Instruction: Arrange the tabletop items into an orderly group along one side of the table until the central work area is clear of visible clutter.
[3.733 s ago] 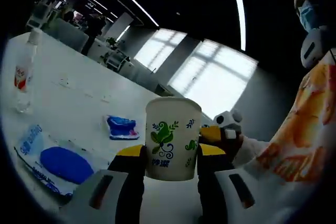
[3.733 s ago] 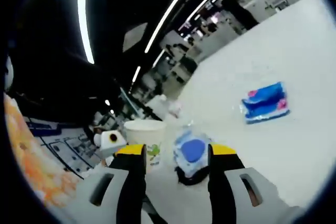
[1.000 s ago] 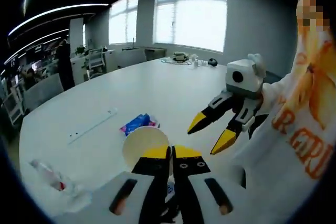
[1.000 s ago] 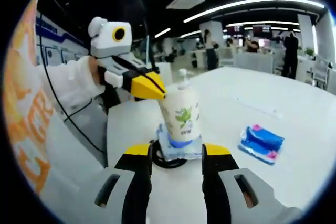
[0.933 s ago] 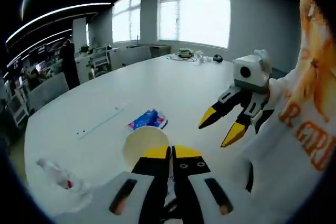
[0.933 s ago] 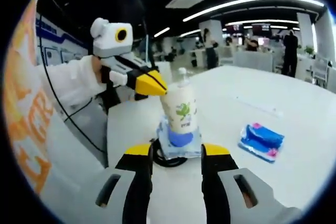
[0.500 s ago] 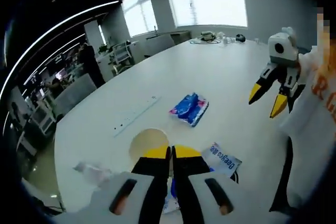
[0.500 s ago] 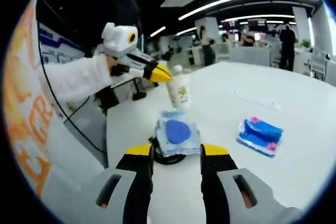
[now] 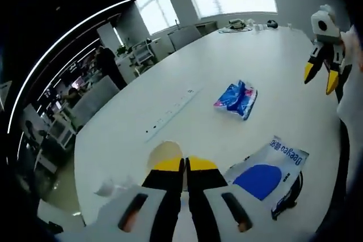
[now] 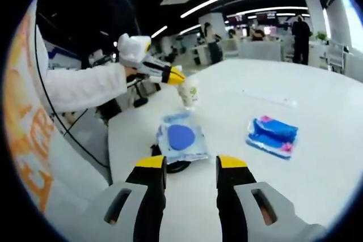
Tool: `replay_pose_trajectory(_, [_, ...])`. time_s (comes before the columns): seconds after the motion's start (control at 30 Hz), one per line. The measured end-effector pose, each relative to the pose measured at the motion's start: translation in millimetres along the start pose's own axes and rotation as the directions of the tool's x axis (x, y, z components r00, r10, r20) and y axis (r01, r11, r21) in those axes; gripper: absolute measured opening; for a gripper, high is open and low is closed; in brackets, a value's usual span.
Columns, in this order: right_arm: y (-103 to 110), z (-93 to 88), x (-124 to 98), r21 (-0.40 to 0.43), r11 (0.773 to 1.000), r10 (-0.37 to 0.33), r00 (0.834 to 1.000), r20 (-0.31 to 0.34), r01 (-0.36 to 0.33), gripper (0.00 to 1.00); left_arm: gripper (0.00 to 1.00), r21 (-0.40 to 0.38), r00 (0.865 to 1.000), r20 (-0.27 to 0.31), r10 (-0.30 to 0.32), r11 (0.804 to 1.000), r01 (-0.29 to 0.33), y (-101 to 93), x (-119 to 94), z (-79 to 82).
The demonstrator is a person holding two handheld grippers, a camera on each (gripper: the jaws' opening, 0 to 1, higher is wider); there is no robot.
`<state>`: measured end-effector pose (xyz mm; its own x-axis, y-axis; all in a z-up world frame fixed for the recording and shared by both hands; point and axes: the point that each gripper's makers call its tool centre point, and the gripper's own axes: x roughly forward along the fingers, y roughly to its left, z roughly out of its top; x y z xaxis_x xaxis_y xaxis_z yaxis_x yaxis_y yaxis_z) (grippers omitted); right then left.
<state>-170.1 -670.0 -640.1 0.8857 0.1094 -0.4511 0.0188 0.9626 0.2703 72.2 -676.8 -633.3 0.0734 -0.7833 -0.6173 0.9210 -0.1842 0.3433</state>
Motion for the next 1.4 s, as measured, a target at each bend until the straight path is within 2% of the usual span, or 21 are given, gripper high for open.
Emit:
replay_pose_trajectory(0.1, [-2.8, -0.8, 2.5, 0.012, 1.0, -0.002, 1.0, -0.008, 0.002, 0.32, 0.0, 0.003, 1.0, -0.001, -0.003, 1.0, 0.003, 4.5, 10.7, -3.1])
replay_pose_trajectory(0.3, [-9.4, -2.7, 8.1, 0.035, 0.999, -0.004, 1.0, -0.025, 0.005, 0.32, 0.0, 0.034, 0.999, -0.038, 0.018, 0.999, -0.017, 13.9, 28.4, -16.4])
replay_pose_trajectory(0.47, [-14.1, -3.6, 12.0, 0.05, 0.999, -0.004, 0.999, -0.036, 0.006, 0.31, 0.0, 0.018, 0.998, -0.067, 0.012, 1.0, -0.011, 10.1, 36.9, -31.8])
replay_pose_trajectory(0.7, [-17.1, -1.9, 19.3, 0.064, 0.998, 0.007, 0.999, -0.042, -0.004, 0.31, 0.0, 0.017, 0.997, -0.083, -0.004, 1.0, 0.006, 5.5, 39.8, -41.1])
replay_pose_trajectory(0.87, [-15.8, 1.4, 22.9, 0.066, 0.998, 0.018, 0.999, -0.037, -0.016, 0.31, 0.0, -0.024, 0.997, -0.074, -0.008, 1.0, 0.006, 5.4, 40.1, -39.9])
replay_pose_trajectory(0.93, [-15.5, 1.8, 23.7, 0.068, 0.998, 0.021, 0.999, -0.036, -0.018, 0.31, 0.0, -0.061, 0.997, -0.064, -0.032, 0.998, 0.028, 1.1, 41.1, -39.0])
replay_pose_trajectory(1.17, [-15.1, -0.4, 22.4, 0.069, 0.997, 0.022, 0.999, -0.04, -0.02, 0.31, 0.0, -0.105, 0.997, -0.075, -0.005, 0.995, -0.003, 6.9, 40.7, -45.8])
replay_pose_trajectory(1.4, [-16.4, 0.5, 21.2, 0.068, 0.998, 0.018, 0.999, -0.034, -0.016, 0.31, 0.0, -0.101, 0.995, -0.096, 0.003, 0.995, -0.013, 7.2, 40.1, -51.4])
